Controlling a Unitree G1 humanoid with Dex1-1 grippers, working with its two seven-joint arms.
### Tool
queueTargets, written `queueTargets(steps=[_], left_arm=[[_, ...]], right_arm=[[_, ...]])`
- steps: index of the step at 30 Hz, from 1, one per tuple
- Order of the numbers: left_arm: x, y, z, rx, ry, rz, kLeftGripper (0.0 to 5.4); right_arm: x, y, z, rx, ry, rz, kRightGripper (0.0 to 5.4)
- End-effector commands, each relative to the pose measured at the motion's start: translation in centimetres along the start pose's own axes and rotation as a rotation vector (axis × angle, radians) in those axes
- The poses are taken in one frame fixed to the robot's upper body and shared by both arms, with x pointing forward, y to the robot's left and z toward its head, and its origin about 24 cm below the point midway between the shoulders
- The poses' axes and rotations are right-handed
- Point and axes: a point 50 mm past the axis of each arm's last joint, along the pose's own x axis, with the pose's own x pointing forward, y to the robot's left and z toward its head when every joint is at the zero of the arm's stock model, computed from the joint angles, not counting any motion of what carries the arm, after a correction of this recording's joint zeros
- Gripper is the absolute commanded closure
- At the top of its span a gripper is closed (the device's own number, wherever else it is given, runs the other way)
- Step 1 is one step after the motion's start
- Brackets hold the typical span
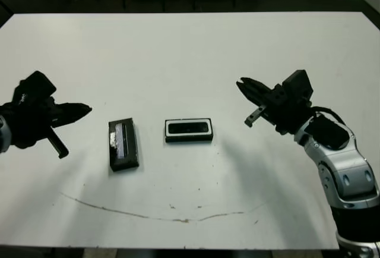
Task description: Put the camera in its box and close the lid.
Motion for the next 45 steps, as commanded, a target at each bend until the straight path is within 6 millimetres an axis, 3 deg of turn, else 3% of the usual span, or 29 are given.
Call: queueTargets(steps=[1, 19, 30, 45], left_arm=[[0.6, -0.2, -0.4, 0.016, 0.017, -0.026, 5.40], [4.6, -1.4, -1.1, 0.097, 0.177, -0.239, 5.40], [5.7, -1.6, -1.6, 0.128, 0.200, -0.284, 5.40], [8.2, -2.2, 0.4, 0.155, 0.124, -0.292, 5.40]], right_arm=[[-0.2, -0.1, -0.4, -0.007, 0.025, 0.004, 5.39], [-0.2, 0.0, -0.3, 0.001, 0.034, 0.005, 5.39], [-0.3, 0.0, -0.4, 0.012, 0.037, 0.002, 5.39], [-0.2, 0.1, -0.5, 0.010, 0.033, 0.008, 5.39]])
